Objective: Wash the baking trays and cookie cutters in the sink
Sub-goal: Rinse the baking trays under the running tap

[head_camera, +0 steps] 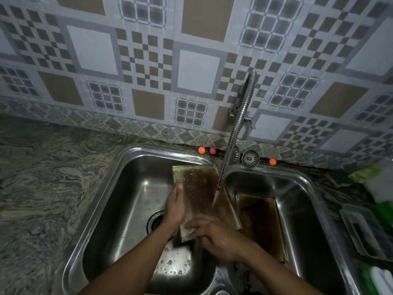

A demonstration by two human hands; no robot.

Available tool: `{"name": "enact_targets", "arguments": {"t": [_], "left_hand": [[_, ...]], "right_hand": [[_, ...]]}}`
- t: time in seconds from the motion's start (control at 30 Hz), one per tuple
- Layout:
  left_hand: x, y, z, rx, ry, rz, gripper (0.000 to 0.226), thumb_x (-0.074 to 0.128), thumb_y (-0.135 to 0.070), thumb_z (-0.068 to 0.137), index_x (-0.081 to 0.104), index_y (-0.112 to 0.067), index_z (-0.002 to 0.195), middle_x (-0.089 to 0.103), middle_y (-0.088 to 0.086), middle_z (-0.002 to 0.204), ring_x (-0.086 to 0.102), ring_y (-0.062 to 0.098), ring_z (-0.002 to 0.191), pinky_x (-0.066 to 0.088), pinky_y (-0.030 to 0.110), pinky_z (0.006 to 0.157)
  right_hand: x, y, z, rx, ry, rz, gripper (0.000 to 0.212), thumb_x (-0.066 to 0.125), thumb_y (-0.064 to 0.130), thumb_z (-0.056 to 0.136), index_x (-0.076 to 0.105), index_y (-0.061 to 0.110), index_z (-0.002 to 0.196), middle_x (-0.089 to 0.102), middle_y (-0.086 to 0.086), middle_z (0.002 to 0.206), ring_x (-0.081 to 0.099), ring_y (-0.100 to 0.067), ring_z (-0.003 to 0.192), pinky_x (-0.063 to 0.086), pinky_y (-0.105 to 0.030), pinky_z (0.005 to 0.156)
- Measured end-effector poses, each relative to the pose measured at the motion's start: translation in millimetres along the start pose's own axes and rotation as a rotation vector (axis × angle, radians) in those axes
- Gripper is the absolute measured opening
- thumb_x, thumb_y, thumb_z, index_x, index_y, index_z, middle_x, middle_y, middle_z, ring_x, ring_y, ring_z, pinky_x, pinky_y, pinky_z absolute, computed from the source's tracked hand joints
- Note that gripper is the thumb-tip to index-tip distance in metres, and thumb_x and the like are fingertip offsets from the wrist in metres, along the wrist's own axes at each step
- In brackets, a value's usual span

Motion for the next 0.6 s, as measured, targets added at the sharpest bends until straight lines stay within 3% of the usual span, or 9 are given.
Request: {"name": "enact_targets", "arguments": {"t": [0.07,0.17,0.27,0.33,0.47,0.6], "left_hand": [[-0.7,-0.9,2.3,0.048,-0.037,0.064,0.051,0.033,-0.037,0.105,0.031,-0.02,0.153,0.035,0.001,0.156,0.033,0.011,0.14,0.027,0.02,0.105],[6.0,-5.7,0.6,0.104,-0.018,0.12,0.053,0.036,-0.033,0.105,0.024,-0.018,0.155,0.034,-0.002,0.155,0.03,0.003,0.132,0.027,0.018,0.102],[11.5,-12.7,-0.7,0.112,-0.036,0.084,0.055,0.04,-0.031,0.105,0.024,-0.015,0.155,0.032,0.001,0.158,0.03,0.006,0.137,0.026,0.015,0.103],[14.2,-18.4,1.2,0.136,-0.042,0.063,0.053,0.041,-0.029,0.105,0.026,-0.015,0.154,0.034,0.0,0.157,0.03,0.001,0.134,0.028,0.009,0.1],[10.3,-22.0,3.5,0.156,-0.043,0.083,0.054,0.043,-0.028,0.104,0.026,-0.015,0.154,0.036,0.0,0.155,0.032,-0.001,0.13,0.029,0.01,0.1],[4.2,-11.7,0.5,0.12,-0.084,0.063,0.058,0.043,-0.032,0.104,0.021,-0.018,0.155,0.029,0.004,0.159,0.028,0.005,0.137,0.025,0.019,0.106]], "right_hand": [[-7.1,-9.4,-23.6,0.082,-0.037,-0.038,0.037,0.039,0.022,0.091,0.058,0.029,0.122,0.05,0.011,0.127,0.04,-0.007,0.12,0.037,-0.029,0.1],[-26.2,-37.0,-45.2,0.267,-0.14,-0.082,0.02,0.034,0.036,0.096,0.051,0.03,0.104,0.049,0.008,0.11,0.045,-0.008,0.101,0.04,-0.028,0.081],[-38.4,-53.4,-44.9,0.391,-0.319,-0.16,0.033,0.028,0.046,0.098,0.053,0.028,0.112,0.053,0.005,0.116,0.049,-0.012,0.102,0.045,-0.03,0.084],[-33.2,-40.4,-32.4,0.333,-0.382,-0.19,0.039,0.027,0.049,0.099,0.057,0.026,0.109,0.054,0.003,0.113,0.048,-0.015,0.104,0.045,-0.036,0.087],[-6.7,-12.8,-22.3,0.204,-0.257,-0.149,0.034,0.022,0.052,0.101,0.049,0.031,0.103,0.05,0.007,0.108,0.044,-0.011,0.103,0.039,-0.033,0.09],[-18.9,-55.3,-31.5,0.431,-0.344,-0.129,0.036,0.026,0.05,0.101,0.046,0.031,0.125,0.049,0.003,0.123,0.044,-0.013,0.113,0.044,-0.033,0.095]]}}
Point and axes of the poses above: each hand's wrist, its own z-axis towards the middle knuckle, its own x-axis out of the palm, y = z × x, the point moved 6 cm from there along z, towards the middle knuckle
